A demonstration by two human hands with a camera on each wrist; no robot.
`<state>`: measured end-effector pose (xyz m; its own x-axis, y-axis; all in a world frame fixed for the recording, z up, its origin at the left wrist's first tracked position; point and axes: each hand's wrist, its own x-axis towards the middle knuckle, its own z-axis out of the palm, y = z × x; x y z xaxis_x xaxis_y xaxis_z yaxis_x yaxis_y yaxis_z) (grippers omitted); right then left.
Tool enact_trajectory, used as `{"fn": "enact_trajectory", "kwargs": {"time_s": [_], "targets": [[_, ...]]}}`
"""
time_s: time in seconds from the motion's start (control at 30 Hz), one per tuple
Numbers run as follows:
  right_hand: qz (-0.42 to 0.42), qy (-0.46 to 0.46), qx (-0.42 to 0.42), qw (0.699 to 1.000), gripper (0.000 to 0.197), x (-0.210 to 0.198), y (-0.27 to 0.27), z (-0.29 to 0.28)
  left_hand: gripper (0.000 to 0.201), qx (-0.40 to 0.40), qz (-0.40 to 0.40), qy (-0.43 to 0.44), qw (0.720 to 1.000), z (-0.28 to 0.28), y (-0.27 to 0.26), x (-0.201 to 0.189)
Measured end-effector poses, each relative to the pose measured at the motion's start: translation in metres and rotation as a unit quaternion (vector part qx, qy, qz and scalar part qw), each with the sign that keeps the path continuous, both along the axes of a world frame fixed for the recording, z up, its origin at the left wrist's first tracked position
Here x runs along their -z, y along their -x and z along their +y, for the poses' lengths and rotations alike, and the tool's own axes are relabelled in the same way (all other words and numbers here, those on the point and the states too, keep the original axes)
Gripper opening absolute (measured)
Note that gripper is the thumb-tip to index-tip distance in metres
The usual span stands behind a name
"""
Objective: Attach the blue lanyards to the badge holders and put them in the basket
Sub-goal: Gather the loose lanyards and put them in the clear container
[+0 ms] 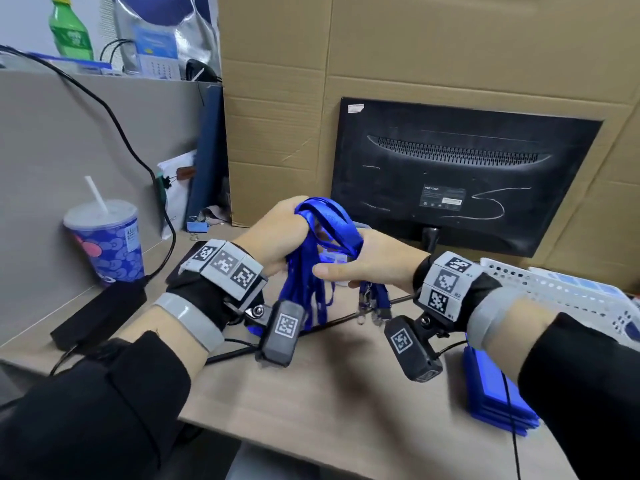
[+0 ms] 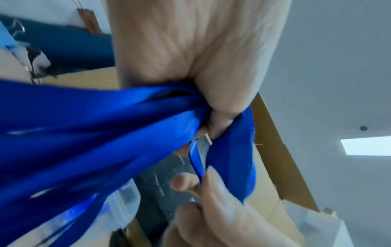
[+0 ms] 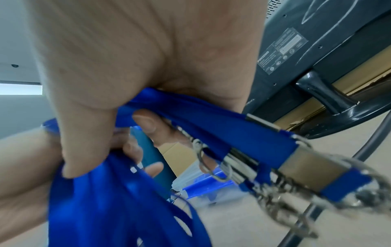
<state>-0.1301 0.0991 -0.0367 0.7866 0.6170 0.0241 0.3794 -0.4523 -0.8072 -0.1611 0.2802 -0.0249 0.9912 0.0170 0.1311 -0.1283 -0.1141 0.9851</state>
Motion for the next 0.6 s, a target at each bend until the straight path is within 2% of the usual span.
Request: {"fn": "enact_trajectory", "kwargs": {"time_s": [0.13,0.23,0.37,0.5,0.6], "targets": [[-0.045,0.035,-0.025,0.998,0.033,-0.004,0.014,0.010,0.024,0.040,-0.020,0.049,0.998,-0.020,0.015,-0.014],[-0.059,0.007,0.007,0.998,0.028,-0.002,0.019,0.017,0.027,0.052,-0.037,0.027,0.998,-0.028,0.021,-0.023],[-0.045,-0.037,0.074,0.996,0.019,0.000,0.015,0.021,0.033,0.026,-0.041,0.023,0.999,-0.026,0.023,-0.031],[-0.027,-0.047,0.040,0.998,0.038,-0.006,0.024,0.021,0.020,-0.014,-0.023,0.089,0.996,-0.027,0.023,-0.035],[-0.014,-0.065,0.053,0.996,0.032,-0.006,0.024,0.023,0.037,0.006,-0.013,0.130,0.991,-0.032,0.026,-0.038]]}}
